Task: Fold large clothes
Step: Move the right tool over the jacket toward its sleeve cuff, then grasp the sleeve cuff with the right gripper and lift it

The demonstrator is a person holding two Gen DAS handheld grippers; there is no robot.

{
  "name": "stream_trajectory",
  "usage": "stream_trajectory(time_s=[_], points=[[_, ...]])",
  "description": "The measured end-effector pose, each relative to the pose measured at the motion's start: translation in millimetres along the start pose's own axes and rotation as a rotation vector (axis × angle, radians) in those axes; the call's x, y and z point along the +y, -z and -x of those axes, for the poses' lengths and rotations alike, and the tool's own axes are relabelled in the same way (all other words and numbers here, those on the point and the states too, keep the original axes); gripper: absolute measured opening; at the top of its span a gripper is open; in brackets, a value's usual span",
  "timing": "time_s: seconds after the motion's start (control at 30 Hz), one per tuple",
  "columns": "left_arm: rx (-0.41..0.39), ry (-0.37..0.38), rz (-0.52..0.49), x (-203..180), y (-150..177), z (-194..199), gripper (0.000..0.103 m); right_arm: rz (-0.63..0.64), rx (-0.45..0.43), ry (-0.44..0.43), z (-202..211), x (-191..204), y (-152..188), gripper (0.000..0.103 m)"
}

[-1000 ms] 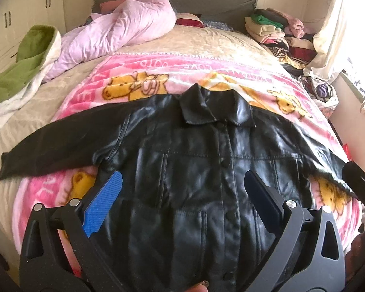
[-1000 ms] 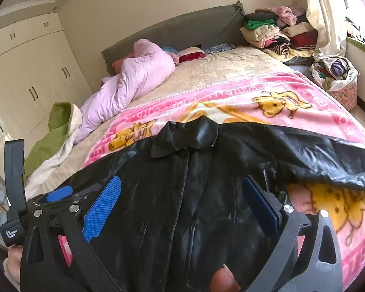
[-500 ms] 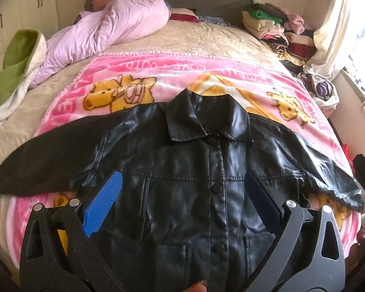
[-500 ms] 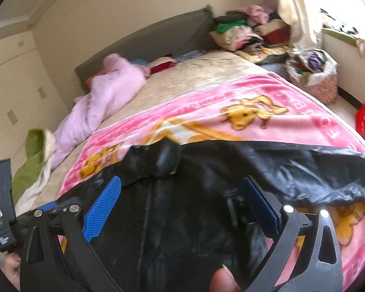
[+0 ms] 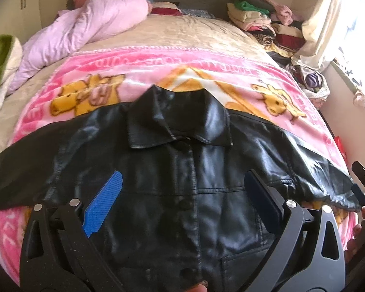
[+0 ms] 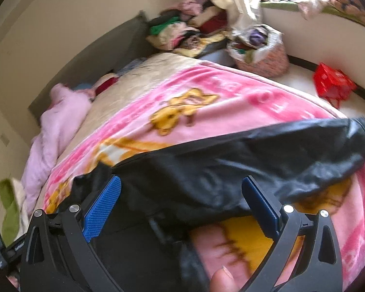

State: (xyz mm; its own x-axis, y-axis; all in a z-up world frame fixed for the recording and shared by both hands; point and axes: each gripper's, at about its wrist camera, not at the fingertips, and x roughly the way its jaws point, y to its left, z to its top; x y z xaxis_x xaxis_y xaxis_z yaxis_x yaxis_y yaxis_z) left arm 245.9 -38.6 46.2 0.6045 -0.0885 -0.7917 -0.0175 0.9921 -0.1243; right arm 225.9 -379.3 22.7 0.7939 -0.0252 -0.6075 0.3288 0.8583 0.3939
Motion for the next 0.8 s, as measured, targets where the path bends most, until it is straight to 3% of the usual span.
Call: stream_trajectory(time_s=[0.23,0.5,0.63,0.8], points=[[0.027,0.027,-0.039,-28.6,1.0,-28.9,0.094,-0.157,-0.016,0.122,-9.1,-67.0,-5.3,0.099],[0.087,0.032,-0.059,-42.6,13.3,-57.8,0.094,-0.394,-0.032,0.352,-18.9,-146.5,-2.8,0.099],[0.108,0.020,-0.080,-46.1,18.3,-66.5,0.094,-0.490,-0.034,0.392,-30.7,-173.9,-0.4,0.099],[0.109,0.020,-0.090,-47.6,20.4,-65.6,0.094,-0.590,-0.064,0.363,-43.9,-195.7,-5.4,0.099]])
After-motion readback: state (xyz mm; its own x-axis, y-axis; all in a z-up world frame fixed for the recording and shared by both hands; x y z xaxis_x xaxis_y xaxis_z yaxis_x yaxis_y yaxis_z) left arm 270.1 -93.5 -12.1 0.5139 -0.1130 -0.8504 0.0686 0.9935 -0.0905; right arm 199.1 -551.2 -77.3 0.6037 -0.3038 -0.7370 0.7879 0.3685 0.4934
